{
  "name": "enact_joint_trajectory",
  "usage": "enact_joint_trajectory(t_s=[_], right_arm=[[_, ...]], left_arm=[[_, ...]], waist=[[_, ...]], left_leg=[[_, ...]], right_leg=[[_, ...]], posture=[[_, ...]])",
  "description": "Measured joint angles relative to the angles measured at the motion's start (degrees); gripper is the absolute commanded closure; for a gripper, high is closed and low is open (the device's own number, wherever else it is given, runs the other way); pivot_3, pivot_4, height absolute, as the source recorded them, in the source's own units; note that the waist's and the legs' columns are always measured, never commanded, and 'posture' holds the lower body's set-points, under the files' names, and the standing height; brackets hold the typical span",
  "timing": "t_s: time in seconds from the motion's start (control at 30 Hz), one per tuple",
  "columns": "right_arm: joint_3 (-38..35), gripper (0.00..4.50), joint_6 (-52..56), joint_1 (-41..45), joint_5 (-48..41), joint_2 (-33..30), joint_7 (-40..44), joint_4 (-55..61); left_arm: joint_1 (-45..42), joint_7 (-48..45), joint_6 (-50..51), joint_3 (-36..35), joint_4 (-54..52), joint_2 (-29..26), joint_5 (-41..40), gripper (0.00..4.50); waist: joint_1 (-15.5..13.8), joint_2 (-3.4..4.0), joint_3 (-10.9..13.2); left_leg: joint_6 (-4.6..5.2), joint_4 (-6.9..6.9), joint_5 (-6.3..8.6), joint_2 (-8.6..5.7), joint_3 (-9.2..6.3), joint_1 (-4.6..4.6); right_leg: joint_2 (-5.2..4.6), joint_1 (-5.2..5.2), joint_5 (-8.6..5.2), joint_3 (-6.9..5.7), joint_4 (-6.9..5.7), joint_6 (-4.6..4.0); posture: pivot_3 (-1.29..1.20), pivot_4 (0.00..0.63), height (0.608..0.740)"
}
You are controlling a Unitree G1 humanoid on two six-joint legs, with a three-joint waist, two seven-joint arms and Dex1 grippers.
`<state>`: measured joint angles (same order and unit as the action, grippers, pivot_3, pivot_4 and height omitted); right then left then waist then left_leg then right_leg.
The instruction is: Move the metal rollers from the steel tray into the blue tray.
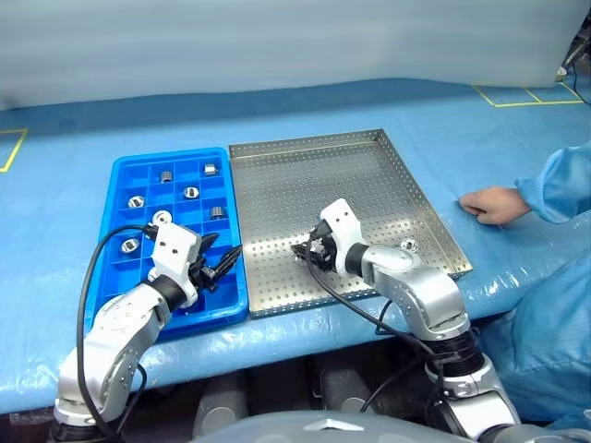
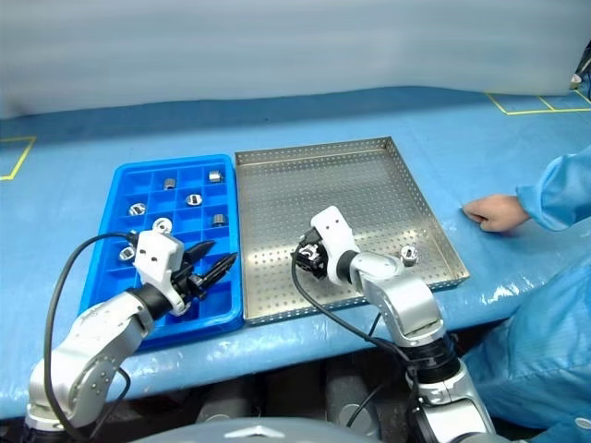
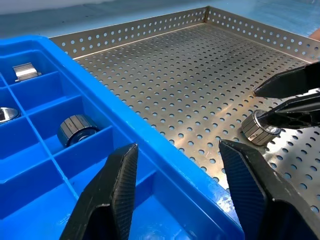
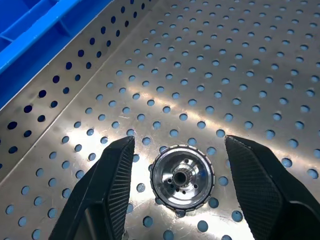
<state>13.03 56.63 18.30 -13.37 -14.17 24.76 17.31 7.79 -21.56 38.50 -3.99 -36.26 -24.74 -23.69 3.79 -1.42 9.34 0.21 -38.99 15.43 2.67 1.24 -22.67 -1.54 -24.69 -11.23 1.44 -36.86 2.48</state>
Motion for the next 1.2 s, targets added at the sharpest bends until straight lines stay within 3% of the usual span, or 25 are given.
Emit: enact_joint_trajectory(t_s=[0.23, 0.43, 0.63, 0.9, 1.03, 1.2], right_arm=[[2.38, 1.47, -2.74, -0.14, 0.94, 0.73, -0.48, -4.85], [2.12, 2.8, -5.17, -0.09, 1.73, 1.62, -1.97, -6.74], [2.21, 2.8, -4.71, 0.62, 1.33, 1.71, -1.84, -5.11], [5.74, 2.8, -5.16, 10.25, -3.26, 8.15, 3.29, -1.2], [11.28, 2.8, -12.8, 16.34, -1.8, 13.27, 6.61, -11.72], [11.68, 2.8, -20.79, 21.21, -0.35, 18.3, 8.89, -25.13]], left_arm=[[-0.01, 0.36, 0.09, -0.02, 0.0, -0.12, 0.02, 1.69], [0.13, 0.64, 0.09, -0.05, 0.0, -0.12, 0.03, 1.69], [2.31, 1.01, 0.73, -2.32, -0.43, -0.87, 0.0, 1.69], [11.8, 1.65, 4.91, -15.79, -4.71, -7.18, 0.96, 1.69], [13.92, 2.73, 5.58, -17.6, -5.18, -6.75, 1.49, 1.69], [15.76, 3.75, 5.64, -16.03, -7.17, -4.29, 2.01, 1.69]], waist=[[-0.09, -0.01, -0.01], [-0.18, -0.01, -0.01], [-0.08, 0.01, 0.01], [-0.11, 0.04, 0.06], [-0.92, 0.02, 0.05], [-2.69, -0.01, 0.05]], left_leg=[[0.0, 0.01, 0.0, 0.0, 0.0, 0.0], [0.0, 0.0, 0.0, 0.0, 0.0, 0.05], [0.0, 0.04, 0.0, 0.01, 0.01, -0.04], [0.0, 0.2, 0.0, 0.14, -0.06, -0.04], [-0.01, 0.2, 0.0, 0.11, -0.04, -0.02], [-0.03, 0.2, 0.0, 0.06, -0.02, -0.05]], right_leg=[[0.0, 0.0, 0.0, 0.0, 0.02, 0.0], [0.0, 0.03, 0.0, 0.0, 0.0, 0.0], [0.01, -0.08, 0.0, 0.01, -0.01, 0.0], [0.11, -0.21, -0.1, -0.07, -0.08, -0.18], [0.03, -0.14, -0.1, -0.12, -0.03, -0.18], [-0.06, -0.12, 0.0, -0.14, 0.0, -0.32]], posture=[[-0.03, 0.15, 0.74], [-0.03, 0.15, 0.74], [-0.03, 0.15, 0.74], [0.03, 0.15, 0.74], [0.08, 0.15, 0.74], [0.12, 0.15, 0.74]])
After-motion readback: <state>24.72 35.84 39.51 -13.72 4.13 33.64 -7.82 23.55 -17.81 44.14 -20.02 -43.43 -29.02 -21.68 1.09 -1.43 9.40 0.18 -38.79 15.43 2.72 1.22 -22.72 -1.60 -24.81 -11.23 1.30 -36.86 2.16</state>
